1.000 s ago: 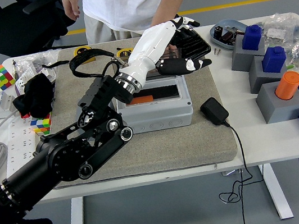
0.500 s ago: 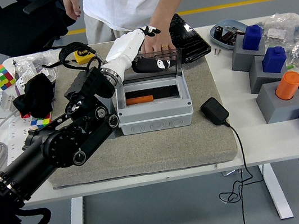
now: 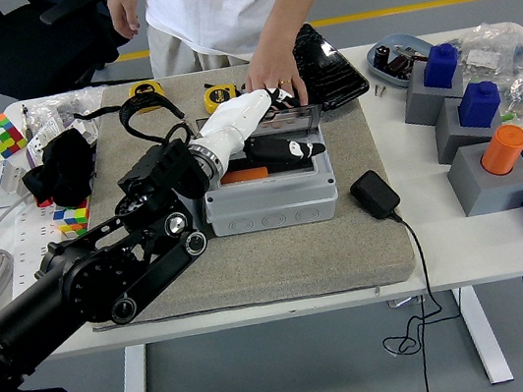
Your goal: Fetch the battery,place it into the box,close the lid of the box
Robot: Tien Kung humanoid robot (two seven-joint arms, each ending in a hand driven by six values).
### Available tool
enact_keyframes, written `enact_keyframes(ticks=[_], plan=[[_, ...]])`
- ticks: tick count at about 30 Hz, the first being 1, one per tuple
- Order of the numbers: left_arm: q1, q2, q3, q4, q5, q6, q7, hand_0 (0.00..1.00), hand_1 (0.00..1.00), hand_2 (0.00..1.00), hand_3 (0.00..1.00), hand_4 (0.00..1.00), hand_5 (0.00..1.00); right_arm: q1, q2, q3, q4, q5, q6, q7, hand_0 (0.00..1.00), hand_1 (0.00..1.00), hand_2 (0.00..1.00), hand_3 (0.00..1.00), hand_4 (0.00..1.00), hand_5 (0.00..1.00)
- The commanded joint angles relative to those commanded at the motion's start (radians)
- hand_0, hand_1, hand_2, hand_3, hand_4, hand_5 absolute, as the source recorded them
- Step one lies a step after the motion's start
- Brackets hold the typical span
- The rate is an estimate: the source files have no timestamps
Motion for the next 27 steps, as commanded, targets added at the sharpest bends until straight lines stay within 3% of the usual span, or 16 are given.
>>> enact_keyframes(ticks=[6,17,23,27], plan=[[0.034,0.031,0.012,-0.058,-0.025,-0.013,0.019,0.667,0.723,0.706,0.721,0.998,0.652,-0.001,0.001,0.003,0.000,-0.001,0.000,0.000,0.497,0.617,0.664,0.590,0.983,0.507],[0.082,0.052,0.007,-0.112,-0.068,-0.014,0.016,0.632,0.715,0.702,0.718,0.998,0.657,0.002,0.001,0.001,-0.001,-0.001,0.000,0.000,0.497,0.617,0.664,0.589,0.983,0.507],[0.133,0.057,-0.093,-0.181,-0.068,0.027,-0.030,0.626,0.716,0.714,0.727,0.998,0.654,0.001,0.002,0.001,-0.002,0.000,-0.001,0.000,0.497,0.618,0.664,0.589,0.984,0.507],[0.191,0.061,-0.160,-0.217,-0.126,0.118,-0.116,0.621,0.719,0.714,0.734,0.998,0.635,-0.005,0.004,0.003,-0.004,0.003,0.000,0.000,0.498,0.617,0.664,0.589,0.984,0.507]])
